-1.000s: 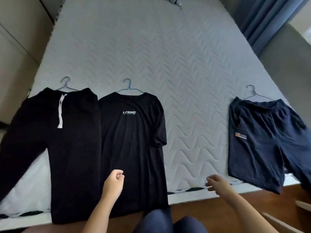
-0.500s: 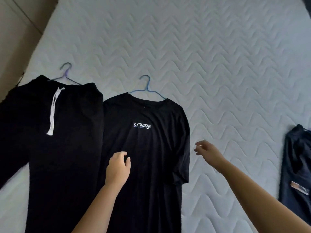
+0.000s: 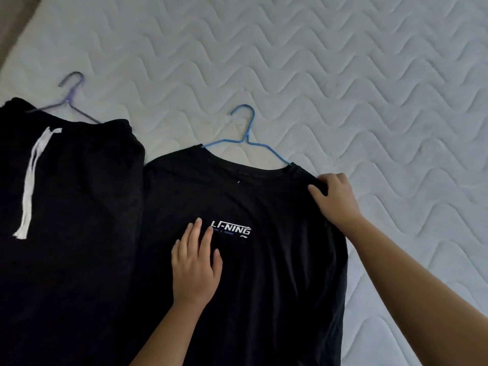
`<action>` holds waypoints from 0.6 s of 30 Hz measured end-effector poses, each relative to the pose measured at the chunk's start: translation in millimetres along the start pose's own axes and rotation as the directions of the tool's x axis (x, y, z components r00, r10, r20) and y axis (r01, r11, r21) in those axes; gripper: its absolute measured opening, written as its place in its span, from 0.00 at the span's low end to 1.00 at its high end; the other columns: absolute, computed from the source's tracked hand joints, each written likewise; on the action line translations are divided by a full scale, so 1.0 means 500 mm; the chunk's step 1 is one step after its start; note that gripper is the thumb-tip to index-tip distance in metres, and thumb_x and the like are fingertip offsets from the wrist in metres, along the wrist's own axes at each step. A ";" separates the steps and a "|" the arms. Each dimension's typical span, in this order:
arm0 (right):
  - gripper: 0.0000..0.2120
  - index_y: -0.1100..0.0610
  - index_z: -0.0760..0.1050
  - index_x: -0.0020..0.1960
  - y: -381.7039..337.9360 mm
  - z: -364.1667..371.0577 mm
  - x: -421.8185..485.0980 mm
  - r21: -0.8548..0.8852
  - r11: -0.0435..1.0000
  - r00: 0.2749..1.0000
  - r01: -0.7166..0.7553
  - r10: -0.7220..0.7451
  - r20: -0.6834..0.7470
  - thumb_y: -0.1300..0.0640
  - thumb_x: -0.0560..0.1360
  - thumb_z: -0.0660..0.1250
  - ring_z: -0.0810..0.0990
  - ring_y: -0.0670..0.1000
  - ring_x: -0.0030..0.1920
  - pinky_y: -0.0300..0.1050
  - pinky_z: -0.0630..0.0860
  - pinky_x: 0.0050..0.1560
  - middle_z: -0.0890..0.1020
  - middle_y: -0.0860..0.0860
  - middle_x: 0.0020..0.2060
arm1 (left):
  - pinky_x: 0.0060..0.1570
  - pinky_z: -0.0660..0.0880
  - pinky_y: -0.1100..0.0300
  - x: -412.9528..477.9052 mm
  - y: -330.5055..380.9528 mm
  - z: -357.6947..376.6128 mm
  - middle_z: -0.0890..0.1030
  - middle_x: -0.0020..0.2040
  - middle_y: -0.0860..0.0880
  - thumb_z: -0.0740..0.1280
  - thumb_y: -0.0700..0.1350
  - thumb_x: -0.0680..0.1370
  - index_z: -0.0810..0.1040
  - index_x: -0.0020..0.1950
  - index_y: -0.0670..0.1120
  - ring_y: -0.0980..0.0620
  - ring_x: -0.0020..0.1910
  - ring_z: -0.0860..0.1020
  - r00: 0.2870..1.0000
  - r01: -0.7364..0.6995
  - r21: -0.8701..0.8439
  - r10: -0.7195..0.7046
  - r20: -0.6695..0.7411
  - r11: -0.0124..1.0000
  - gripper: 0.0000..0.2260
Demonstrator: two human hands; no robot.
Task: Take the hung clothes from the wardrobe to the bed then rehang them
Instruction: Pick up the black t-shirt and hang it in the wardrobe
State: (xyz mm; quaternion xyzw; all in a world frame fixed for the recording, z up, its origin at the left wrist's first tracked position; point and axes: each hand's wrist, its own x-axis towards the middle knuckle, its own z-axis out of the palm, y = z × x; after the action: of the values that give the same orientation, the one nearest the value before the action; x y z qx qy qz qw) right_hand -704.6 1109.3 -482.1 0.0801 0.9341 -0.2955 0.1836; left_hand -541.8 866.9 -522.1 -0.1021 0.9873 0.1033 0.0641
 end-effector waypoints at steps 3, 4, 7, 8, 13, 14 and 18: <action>0.19 0.61 0.69 0.59 -0.020 0.011 0.034 -0.048 0.999 0.999 -0.008 0.010 0.039 0.48 0.76 0.61 0.73 0.54 0.52 0.45 0.67 0.48 0.73 0.54 0.55 | 0.65 0.61 0.47 0.003 -0.003 0.009 0.67 0.71 0.43 0.53 0.50 0.75 0.66 0.66 0.45 0.47 0.70 0.62 0.999 0.000 -0.015 0.000 -0.036 1.000 0.21; 0.19 0.61 0.69 0.58 -0.026 0.014 0.039 -0.053 0.999 0.998 -0.013 0.016 0.054 0.47 0.76 0.61 0.73 0.53 0.49 0.44 0.67 0.46 0.73 0.54 0.52 | 0.65 0.61 0.47 0.002 -0.005 0.010 0.67 0.70 0.43 0.53 0.50 0.74 0.66 0.66 0.46 0.47 0.70 0.61 0.999 -0.002 -0.015 0.001 -0.039 1.000 0.21; 0.14 0.60 0.72 0.51 -0.037 0.015 0.029 0.081 0.995 0.997 -0.051 0.046 0.061 0.49 0.77 0.59 0.72 0.52 0.44 0.44 0.66 0.42 0.75 0.51 0.42 | 0.65 0.61 0.47 0.000 -0.004 0.008 0.68 0.70 0.43 0.53 0.50 0.74 0.66 0.66 0.46 0.48 0.70 0.61 1.000 0.008 -0.008 -0.008 -0.018 1.000 0.21; 0.12 0.60 0.72 0.47 -0.038 0.010 0.017 0.157 0.986 0.998 -0.054 0.049 0.035 0.50 0.77 0.59 0.72 0.52 0.42 0.44 0.66 0.38 0.74 0.51 0.38 | 0.65 0.62 0.47 0.000 -0.004 0.004 0.68 0.70 0.44 0.53 0.50 0.74 0.66 0.66 0.46 0.48 0.70 0.61 1.000 0.012 -0.003 -0.012 0.006 1.000 0.21; 0.12 0.59 0.71 0.39 -0.045 -0.062 -0.079 0.323 0.947 0.998 0.007 0.012 -0.059 0.52 0.76 0.62 0.70 0.46 0.33 0.38 0.65 0.33 0.72 0.49 0.31 | 0.67 0.65 0.47 0.001 0.026 -0.073 0.65 0.72 0.43 0.58 0.46 0.78 0.68 0.67 0.42 0.45 0.71 0.64 0.994 0.101 -0.249 -0.088 0.061 0.963 0.18; 0.14 0.60 0.71 0.38 -0.046 -0.083 -0.102 0.325 0.946 0.998 0.004 0.017 -0.061 0.50 0.76 0.63 0.70 0.47 0.32 0.39 0.65 0.33 0.72 0.50 0.30 | 0.67 0.66 0.49 0.000 0.037 -0.102 0.64 0.72 0.43 0.60 0.44 0.78 0.67 0.67 0.41 0.45 0.71 0.64 0.992 0.125 -0.321 -0.114 0.052 0.939 0.18; 0.19 0.58 0.70 0.31 -0.049 -0.182 -0.196 0.361 0.932 0.994 -0.021 0.060 -0.096 0.46 0.71 0.67 0.70 0.49 0.30 0.43 0.66 0.33 0.71 0.50 0.26 | 0.65 0.67 0.47 0.000 0.076 -0.235 0.67 0.70 0.39 0.64 0.39 0.76 0.67 0.66 0.38 0.42 0.68 0.67 0.982 -0.002 -0.313 -0.058 -0.182 0.950 0.19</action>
State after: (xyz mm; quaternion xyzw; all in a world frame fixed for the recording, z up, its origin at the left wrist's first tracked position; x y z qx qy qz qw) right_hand -647.6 1138.2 -362.2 0.1471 0.8707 -0.4530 0.1226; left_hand -562.6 877.9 -400.7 -0.1345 0.9586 0.2468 -0.0453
